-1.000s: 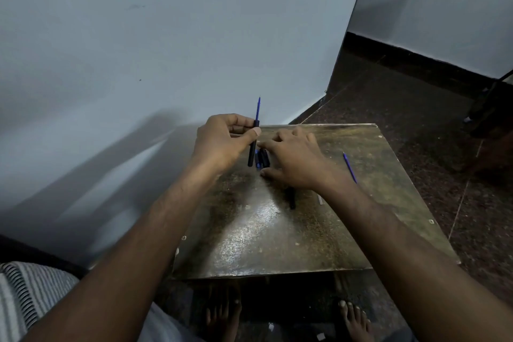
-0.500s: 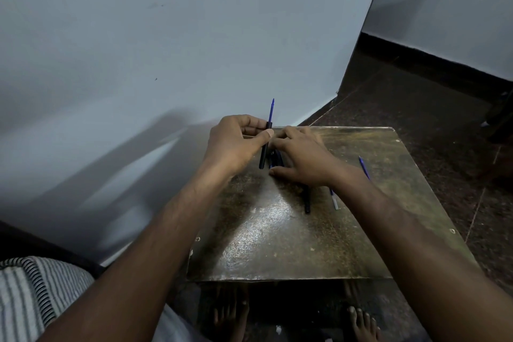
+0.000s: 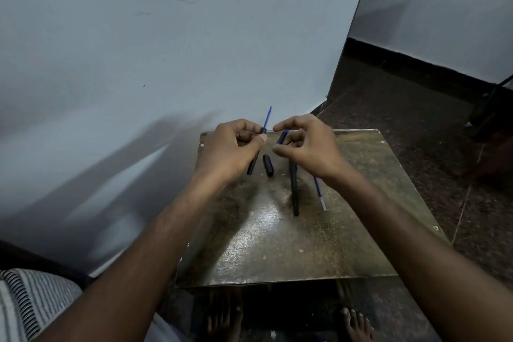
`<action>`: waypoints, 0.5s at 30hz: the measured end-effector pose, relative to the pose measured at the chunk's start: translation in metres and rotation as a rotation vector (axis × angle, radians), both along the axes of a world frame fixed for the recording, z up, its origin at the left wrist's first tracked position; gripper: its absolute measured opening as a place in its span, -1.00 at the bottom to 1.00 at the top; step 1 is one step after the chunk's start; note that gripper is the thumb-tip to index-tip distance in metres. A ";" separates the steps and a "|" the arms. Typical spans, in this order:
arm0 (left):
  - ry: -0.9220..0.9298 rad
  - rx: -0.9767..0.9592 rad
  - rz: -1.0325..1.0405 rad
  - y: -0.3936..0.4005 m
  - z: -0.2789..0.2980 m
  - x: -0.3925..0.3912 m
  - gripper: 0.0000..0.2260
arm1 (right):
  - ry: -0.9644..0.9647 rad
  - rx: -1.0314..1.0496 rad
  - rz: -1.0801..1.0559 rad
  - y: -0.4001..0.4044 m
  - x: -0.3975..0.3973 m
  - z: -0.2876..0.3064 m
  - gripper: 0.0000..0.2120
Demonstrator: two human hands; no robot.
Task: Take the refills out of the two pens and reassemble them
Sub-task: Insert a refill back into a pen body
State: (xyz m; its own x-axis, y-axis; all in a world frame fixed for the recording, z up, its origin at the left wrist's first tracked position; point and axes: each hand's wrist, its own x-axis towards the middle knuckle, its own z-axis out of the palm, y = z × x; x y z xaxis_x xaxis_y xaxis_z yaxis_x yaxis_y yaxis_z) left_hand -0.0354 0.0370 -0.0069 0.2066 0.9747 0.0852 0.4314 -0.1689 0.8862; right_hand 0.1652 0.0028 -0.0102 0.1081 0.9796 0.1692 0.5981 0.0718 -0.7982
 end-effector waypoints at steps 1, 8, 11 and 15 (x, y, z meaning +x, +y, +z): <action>-0.007 -0.009 -0.041 -0.002 0.000 0.003 -0.99 | 0.131 -0.022 -0.039 -0.003 0.007 0.002 -0.72; 0.012 -0.001 -0.234 -0.012 -0.007 0.020 -0.89 | 0.447 0.038 -0.136 -0.025 0.050 0.015 -0.80; 0.022 0.013 -0.269 -0.014 -0.007 0.024 -0.85 | 0.440 0.010 -0.099 -0.030 0.058 0.016 -0.84; 0.021 0.014 -0.280 -0.014 -0.007 0.028 -0.83 | 0.473 0.063 -0.102 -0.033 0.061 0.019 -0.80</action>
